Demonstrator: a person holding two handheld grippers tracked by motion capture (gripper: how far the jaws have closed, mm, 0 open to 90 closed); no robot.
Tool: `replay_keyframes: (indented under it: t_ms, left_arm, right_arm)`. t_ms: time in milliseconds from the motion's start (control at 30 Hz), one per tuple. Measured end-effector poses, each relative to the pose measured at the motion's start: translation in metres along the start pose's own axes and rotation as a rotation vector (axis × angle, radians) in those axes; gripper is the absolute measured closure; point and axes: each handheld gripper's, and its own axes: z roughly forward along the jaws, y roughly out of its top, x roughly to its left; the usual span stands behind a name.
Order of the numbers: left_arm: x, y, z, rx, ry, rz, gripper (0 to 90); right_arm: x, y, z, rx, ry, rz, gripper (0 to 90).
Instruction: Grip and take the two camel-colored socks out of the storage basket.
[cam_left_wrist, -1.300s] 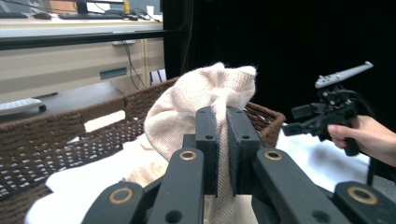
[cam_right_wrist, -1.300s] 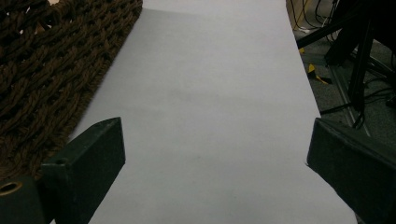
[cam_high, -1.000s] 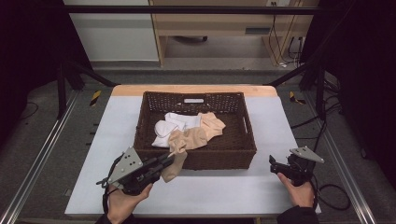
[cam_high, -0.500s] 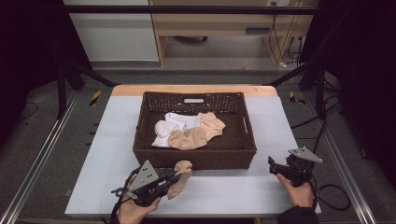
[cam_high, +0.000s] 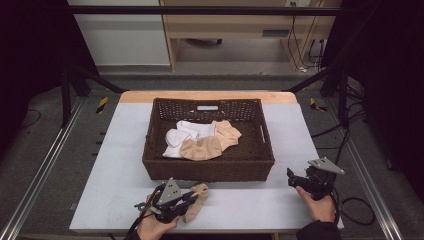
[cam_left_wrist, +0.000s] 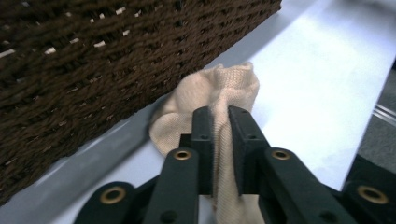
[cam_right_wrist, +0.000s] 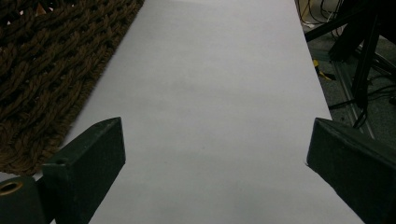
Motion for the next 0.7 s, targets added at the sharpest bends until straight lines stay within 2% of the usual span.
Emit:
replay_keyframes:
  t_ms: [133, 333, 500, 633, 700]
  left_arm:
    - [0.000, -0.002, 0.003, 0.005, 0.014, 0.012, 67.2]
    - [0.001, 0.004, -0.007, -0.052, 0.033, -0.021, 52.6]
    - [0.005, 0.018, -0.024, -0.121, 0.054, -0.049, 49.6]
    - [0.011, 0.037, -0.036, -0.186, 0.080, -0.073, 48.5]
    - [0.012, 0.048, -0.041, -0.210, 0.084, -0.069, 48.0]
  right_arm:
    - [0.000, 0.000, 0.000, 0.006, 0.003, 0.000, 4.7]
    - [0.000, 0.000, 0.000, 0.004, 0.004, 0.000, 4.7]
    - [0.000, 0.000, 0.000, 0.000, 0.004, 0.004, 4.7]
    - [-0.001, 0.000, 0.000, 0.000, 0.003, 0.003, 4.6]
    - [-0.001, 0.000, 0.000, -0.001, 0.000, 0.011, 4.5]
